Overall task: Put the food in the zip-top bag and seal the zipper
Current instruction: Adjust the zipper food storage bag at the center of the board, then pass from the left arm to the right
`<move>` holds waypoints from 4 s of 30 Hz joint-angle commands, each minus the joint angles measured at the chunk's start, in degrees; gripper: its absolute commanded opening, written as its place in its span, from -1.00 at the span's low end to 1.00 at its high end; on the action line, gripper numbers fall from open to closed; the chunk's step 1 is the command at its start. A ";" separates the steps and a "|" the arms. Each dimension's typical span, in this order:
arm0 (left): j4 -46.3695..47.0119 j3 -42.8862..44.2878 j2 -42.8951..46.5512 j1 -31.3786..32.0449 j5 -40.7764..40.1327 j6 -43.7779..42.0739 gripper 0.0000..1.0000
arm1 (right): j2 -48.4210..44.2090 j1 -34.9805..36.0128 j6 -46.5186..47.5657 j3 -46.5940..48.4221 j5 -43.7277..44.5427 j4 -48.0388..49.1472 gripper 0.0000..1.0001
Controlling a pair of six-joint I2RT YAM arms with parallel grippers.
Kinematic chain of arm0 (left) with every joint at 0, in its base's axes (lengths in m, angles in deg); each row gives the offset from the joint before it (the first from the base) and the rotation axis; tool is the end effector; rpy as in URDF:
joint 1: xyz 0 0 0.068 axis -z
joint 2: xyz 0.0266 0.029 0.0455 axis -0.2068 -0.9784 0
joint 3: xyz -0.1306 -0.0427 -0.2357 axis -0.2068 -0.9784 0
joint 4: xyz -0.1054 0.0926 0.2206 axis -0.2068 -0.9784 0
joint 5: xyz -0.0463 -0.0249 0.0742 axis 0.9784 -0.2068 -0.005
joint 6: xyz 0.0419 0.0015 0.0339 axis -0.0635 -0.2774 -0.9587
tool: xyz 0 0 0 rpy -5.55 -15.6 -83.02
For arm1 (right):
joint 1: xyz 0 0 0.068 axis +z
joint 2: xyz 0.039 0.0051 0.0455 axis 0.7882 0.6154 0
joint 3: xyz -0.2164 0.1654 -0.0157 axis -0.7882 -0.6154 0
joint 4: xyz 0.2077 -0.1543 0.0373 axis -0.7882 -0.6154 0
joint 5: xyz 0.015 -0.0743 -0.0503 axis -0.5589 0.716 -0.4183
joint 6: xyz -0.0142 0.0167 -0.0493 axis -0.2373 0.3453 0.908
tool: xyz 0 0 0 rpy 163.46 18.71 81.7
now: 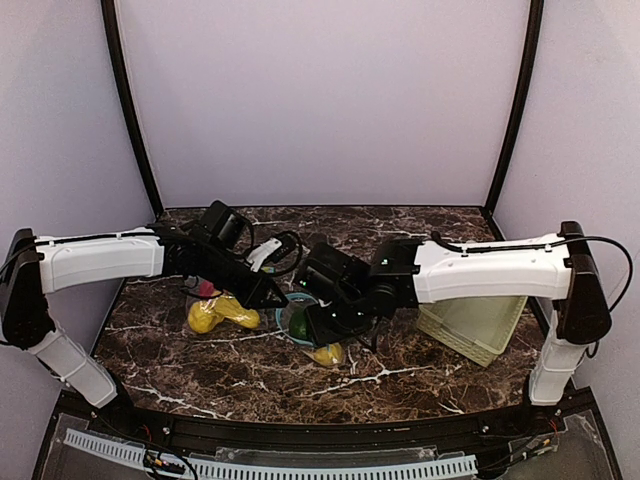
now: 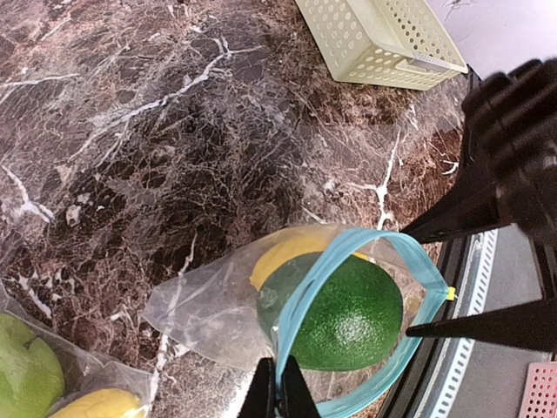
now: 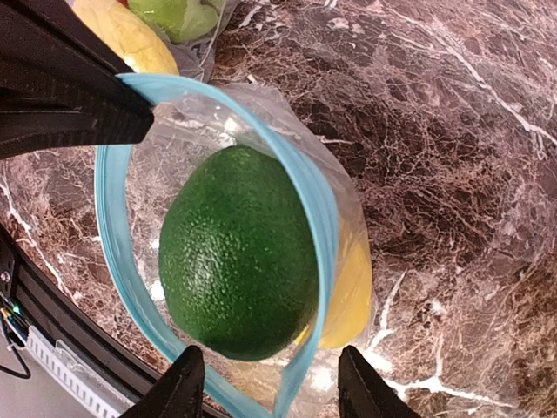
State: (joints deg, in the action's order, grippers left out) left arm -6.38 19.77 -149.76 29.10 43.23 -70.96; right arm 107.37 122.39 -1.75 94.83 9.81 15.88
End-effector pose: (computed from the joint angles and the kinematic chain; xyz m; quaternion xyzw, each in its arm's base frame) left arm 0.2341 -0.2250 0.2520 0.3901 0.8201 -0.3290 0.2587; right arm 0.1365 0.3617 0.2558 -0.1891 0.9471 0.1530 0.2096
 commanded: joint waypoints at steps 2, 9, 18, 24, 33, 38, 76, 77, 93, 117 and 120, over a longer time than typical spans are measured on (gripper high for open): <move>0.35 -0.13 -0.68 -0.08 3.47 1.07 -0.99 | -0.34 -0.69 0.66 -2.65 -0.54 7.53 0.14; 0.45 -0.18 -0.53 -0.12 3.67 0.87 -0.99 | 1.77 -1.85 0.25 -3.57 0.47 8.36 -0.02; 0.62 -0.10 -0.81 -0.08 5.63 0.57 -0.99 | 4.99 -3.89 1.11 -3.37 1.27 10.28 -0.18; 0.69 0.00 -1.34 -0.09 8.16 0.54 -0.99 | 7.75 -5.21 1.37 -2.34 2.29 10.33 -0.18; 1.03 0.12 -1.13 -0.08 9.72 0.60 -0.99 | 9.84 -7.46 1.78 -2.12 3.75 10.44 -0.08; 0.36 -0.03 -0.15 -0.35 3.39 1.09 -0.99 | 7.40 -7.68 4.03 -2.32 3.21 10.68 0.04; 0.18 -0.14 -0.57 -4.91 1.33 3.73 -0.99 | -9.93 -1.55 12.38 -22.93 4.02 23.89 -0.50; 0.18 -0.15 -0.61 -4.91 1.33 3.75 -0.99 | -9.89 -1.53 12.46 -22.83 3.98 23.96 -0.51; 0.07 -0.16 -0.48 -4.91 1.10 3.77 -0.99 | -11.21 -1.47 14.84 -23.60 3.88 25.28 -1.00; 19.72 -14.34 22.25 9.77 8.88 -1.25 0.43 | -26.58 -1.38 29.57 -42.69 -30.28 45.25 -1.00; 27.58 -17.50 21.40 11.79 11.12 1.75 0.43 | -27.93 -1.38 29.29 -44.72 -30.76 47.27 -1.00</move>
State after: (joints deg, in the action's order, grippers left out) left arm 11.17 5.87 -127.95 38.66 49.39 -71.53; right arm 81.84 120.62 26.92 52.34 -18.13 56.66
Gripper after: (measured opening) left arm 0.714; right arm 0.006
